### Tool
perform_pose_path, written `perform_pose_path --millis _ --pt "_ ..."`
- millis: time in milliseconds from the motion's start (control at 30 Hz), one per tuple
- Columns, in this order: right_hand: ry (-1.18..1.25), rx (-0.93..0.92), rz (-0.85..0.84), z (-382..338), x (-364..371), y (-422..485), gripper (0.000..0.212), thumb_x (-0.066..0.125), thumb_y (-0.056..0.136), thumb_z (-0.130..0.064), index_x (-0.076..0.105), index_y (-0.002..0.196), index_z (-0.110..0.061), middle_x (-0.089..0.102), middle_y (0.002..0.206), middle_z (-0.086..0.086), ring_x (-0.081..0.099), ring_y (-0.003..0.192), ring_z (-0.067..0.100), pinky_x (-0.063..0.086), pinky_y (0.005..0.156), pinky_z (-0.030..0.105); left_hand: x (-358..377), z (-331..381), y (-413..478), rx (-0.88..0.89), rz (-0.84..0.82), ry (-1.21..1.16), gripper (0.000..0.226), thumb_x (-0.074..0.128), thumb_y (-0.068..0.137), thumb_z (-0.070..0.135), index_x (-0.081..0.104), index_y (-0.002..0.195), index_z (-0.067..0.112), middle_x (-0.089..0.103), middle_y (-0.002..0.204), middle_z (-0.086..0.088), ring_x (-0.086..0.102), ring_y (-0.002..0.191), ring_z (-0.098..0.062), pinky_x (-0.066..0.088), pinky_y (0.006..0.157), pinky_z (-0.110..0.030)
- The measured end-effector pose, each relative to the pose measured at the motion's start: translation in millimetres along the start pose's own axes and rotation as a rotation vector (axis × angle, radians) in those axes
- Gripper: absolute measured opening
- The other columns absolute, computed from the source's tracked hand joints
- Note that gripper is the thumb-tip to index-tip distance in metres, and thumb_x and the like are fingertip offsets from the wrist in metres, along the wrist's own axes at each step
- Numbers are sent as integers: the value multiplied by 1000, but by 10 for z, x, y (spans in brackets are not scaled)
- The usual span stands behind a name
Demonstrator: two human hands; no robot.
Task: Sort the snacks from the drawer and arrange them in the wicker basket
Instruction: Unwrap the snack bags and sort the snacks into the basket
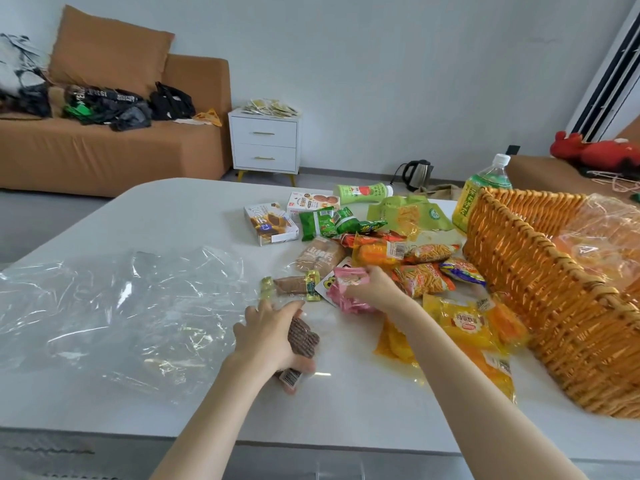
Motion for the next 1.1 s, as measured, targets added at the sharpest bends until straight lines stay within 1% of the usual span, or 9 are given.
perform_pose_path --millis 133,267,367,433,500,633,733,867,1100 --pt "98 50 36 63 34 59 85 78 79 -21 25 142 0 52 122 12 50 98 19 42 73 27 -85 -4 -18 85 98 -148 114 91 49 41 29 144 41 21 127 -1 29 121 -24 38 104 -38" --pt "135 31 99 89 10 46 38 86 66 -17 56 87 -4 58 75 5 51 62 14 41 50 21 -205 -32 -61 115 141 -251 131 94 46 31 14 148 44 23 111 2 44 102 -21 41 99 -33" --pt "131 -60 136 19 -55 -10 44 87 62 -16 69 99 -1 71 91 7 61 71 14 50 59 27 -299 21 -146 127 166 -236 135 92 53 27 -3 147 49 32 103 0 47 85 -21 41 75 -29" --pt "222 -121 143 -89 -151 -152 57 86 64 -10 63 116 -11 69 106 1 65 68 4 49 53 14 -324 38 -183 145 195 -225 139 92 55 25 -10 146 49 45 105 -2 48 80 -19 38 68 -27" --pt "354 -177 113 -197 -282 -292 64 84 68 -5 57 124 -17 71 102 -2 68 66 3 51 55 15 -354 57 -202 164 201 -292 137 92 54 23 -4 149 45 57 117 -3 52 81 -18 40 68 -25" --pt "650 -266 -39 -346 -493 -599 26 74 77 -1 66 100 -10 73 92 18 70 88 34 54 87 46 -384 41 -197 114 190 -609 129 94 52 24 13 151 37 50 129 9 54 113 -17 43 89 -27" --pt "822 -207 -258 -325 -437 -854 30 70 77 -6 62 105 3 70 93 14 69 81 21 57 71 27 -307 3 -158 31 179 -932 107 92 55 23 33 145 24 50 127 8 55 109 -13 45 89 -30" --pt "780 -192 -401 -232 -300 -1155 25 67 74 -6 64 99 -2 71 88 11 70 75 19 56 66 24 -172 229 -196 3 22 -1415 33 65 83 -6 56 110 9 67 99 -14 61 68 -17 46 46 -22" --pt "791 -116 -448 -43 -128 -1341 32 69 77 -12 65 107 -1 69 104 17 69 86 23 56 83 34 -24 621 -330 85 -219 -1589 24 43 96 -4 64 102 6 71 88 -10 66 75 -16 53 65 -24"
Point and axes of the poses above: each hand's wrist, its own y-axis towards the middle knuckle, its own x-axis out of the palm, z = x × y, the point moved 9 cm from there along y, towards the middle knuckle
